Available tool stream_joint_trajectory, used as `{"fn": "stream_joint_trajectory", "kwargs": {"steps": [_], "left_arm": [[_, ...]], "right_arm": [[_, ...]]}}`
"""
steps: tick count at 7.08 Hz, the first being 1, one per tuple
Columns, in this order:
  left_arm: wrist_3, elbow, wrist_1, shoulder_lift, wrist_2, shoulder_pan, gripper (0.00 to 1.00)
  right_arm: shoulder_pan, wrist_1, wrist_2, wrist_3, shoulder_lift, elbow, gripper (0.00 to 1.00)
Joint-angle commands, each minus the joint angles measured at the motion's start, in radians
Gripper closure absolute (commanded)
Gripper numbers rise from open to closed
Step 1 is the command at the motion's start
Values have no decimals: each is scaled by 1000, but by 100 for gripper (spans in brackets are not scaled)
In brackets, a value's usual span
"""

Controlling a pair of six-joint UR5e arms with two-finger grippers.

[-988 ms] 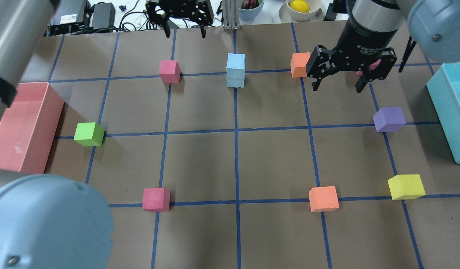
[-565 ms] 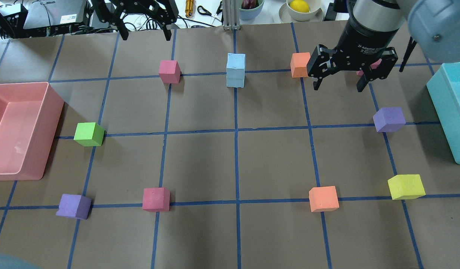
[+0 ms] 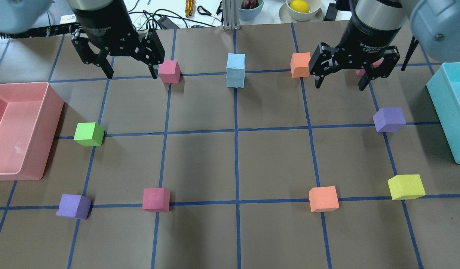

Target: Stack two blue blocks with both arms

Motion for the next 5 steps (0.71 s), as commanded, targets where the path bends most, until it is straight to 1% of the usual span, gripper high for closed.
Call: {"fn": "stream_joint_trajectory", "kwargs": {"steps": [1, 3, 5], "left_arm": [[9, -41, 65, 25, 5, 31, 0], [20, -38, 73, 33, -7, 64, 0], [21, -35, 78, 33, 0, 60, 0]], "right_arm": [[-1, 4, 0, 2, 0, 0, 0], [-1, 8, -2, 2, 0, 0, 0], [-1, 7, -2, 2, 0, 0, 0]]}}
